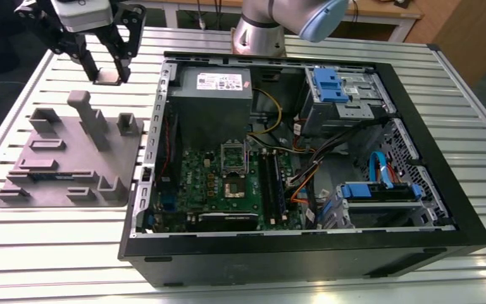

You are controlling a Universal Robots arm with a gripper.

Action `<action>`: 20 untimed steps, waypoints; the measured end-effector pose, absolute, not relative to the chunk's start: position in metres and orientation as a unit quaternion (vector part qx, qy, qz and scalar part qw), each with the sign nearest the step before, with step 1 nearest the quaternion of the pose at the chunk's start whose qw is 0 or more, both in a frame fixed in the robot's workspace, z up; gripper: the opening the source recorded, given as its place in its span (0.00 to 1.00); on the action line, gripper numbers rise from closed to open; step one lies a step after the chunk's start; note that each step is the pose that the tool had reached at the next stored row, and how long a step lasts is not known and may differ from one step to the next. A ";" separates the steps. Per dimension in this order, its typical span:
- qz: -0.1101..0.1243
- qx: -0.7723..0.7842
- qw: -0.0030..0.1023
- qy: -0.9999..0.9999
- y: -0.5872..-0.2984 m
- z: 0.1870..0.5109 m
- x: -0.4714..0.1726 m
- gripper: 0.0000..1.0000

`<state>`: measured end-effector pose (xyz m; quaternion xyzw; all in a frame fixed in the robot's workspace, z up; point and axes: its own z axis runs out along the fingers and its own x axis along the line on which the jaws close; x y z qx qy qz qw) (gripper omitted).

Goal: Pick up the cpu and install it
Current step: 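Pick up the cpu and move it towards the insertion slot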

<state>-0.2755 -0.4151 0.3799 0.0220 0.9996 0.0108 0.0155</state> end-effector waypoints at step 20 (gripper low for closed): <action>0.011 0.022 0.015 1.000 -0.415 0.379 -0.235 0.47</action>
